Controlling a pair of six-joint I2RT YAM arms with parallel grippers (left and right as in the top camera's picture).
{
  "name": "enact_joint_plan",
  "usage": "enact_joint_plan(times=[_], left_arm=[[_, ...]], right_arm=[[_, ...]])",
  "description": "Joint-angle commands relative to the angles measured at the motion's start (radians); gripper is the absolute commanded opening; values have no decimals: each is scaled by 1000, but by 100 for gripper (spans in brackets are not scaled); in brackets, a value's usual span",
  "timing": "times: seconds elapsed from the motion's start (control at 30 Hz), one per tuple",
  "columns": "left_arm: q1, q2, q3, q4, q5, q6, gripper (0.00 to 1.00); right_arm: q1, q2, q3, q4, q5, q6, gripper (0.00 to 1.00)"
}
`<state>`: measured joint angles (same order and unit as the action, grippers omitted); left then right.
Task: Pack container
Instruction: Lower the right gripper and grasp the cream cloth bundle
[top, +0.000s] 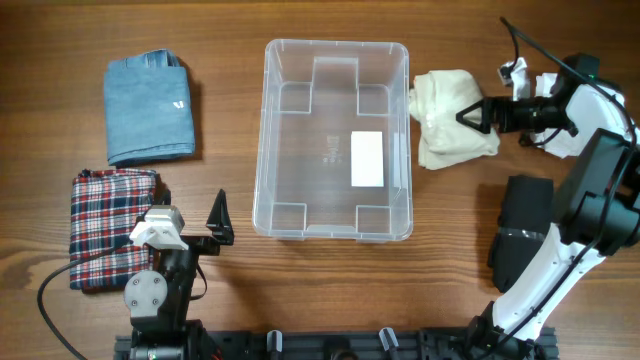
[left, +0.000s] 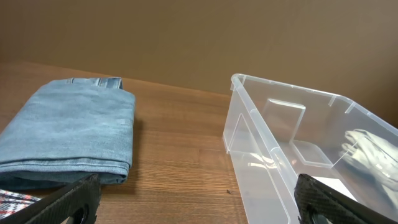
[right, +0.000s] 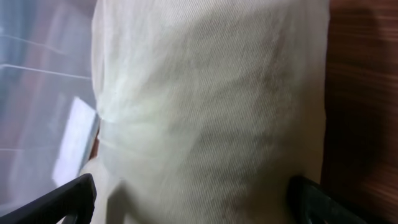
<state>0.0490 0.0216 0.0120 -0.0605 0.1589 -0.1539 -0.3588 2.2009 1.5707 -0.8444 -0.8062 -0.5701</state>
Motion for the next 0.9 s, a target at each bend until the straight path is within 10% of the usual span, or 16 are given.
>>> enact_joint_plan(times=[0.0,0.2,0.87], left_arm=[[9,-2,-6,0,5,20,100],[9,-2,-6,0,5,20,100],[9,-2,-6,0,5,20,100]], right_arm=[[28,41,-25,20,9,10,100],[18,40,-4,101,243,238,100],[76,42,63,-32,163,72,100]])
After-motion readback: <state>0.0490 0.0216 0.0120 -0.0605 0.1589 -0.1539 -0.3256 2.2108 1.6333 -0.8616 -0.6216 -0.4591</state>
